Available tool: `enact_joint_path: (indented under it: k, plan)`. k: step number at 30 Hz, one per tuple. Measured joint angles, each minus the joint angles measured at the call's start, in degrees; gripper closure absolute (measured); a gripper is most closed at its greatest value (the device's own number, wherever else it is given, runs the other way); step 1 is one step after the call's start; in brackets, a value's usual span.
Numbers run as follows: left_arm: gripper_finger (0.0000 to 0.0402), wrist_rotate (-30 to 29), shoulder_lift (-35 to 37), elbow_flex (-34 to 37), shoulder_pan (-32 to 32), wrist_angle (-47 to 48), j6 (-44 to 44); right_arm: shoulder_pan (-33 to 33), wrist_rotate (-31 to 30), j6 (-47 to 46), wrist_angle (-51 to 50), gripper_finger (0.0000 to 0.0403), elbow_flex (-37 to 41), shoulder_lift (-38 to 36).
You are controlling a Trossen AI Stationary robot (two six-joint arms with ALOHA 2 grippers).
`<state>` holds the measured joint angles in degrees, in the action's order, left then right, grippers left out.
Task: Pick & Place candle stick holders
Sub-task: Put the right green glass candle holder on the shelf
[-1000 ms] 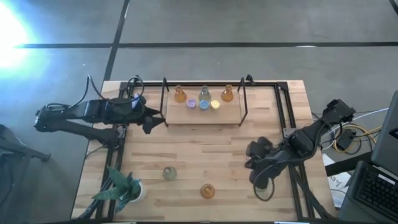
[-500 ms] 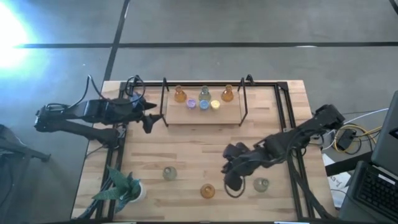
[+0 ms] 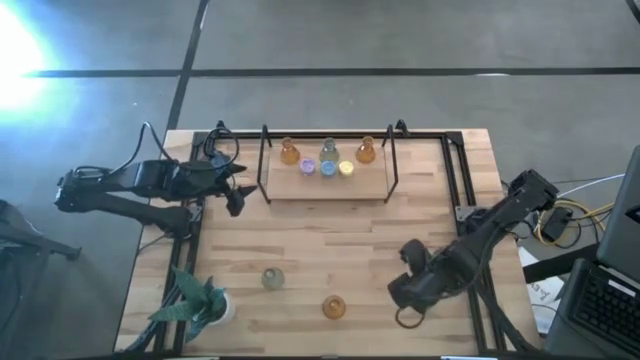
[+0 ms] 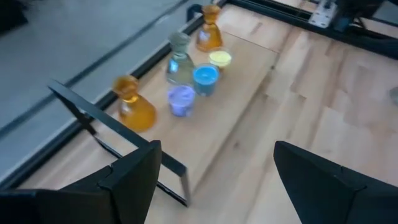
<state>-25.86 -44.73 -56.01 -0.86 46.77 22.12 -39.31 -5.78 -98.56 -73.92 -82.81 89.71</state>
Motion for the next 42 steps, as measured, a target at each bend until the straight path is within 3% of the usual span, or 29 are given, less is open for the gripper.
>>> enact_joint_path:
  k: [11, 18, 23, 42]
  plan:
    - [0.0085, -2.81, 0.0, 0.0, 0.02, -0.14, -1.55, -4.82, -0.21, -11.71, -1.58, 0.0163, 0.0, 1.84]
    - [0.0085, -2.79, 0.0, -0.28, 0.02, -0.61, -1.23, -7.35, -0.14, -21.19, -1.84, 0.0174, 4.11, 0.66]
    - [0.0085, -2.79, -0.02, -0.26, 0.02, -1.6, -1.52, -9.68, 1.71, -25.83, 5.05, 0.018, 10.3, -2.21]
    - [0.0085, -2.77, -0.02, -0.22, 0.02, -1.77, -1.58, -11.05, 4.48, -27.07, 21.43, 0.0222, 29.46, -11.15]
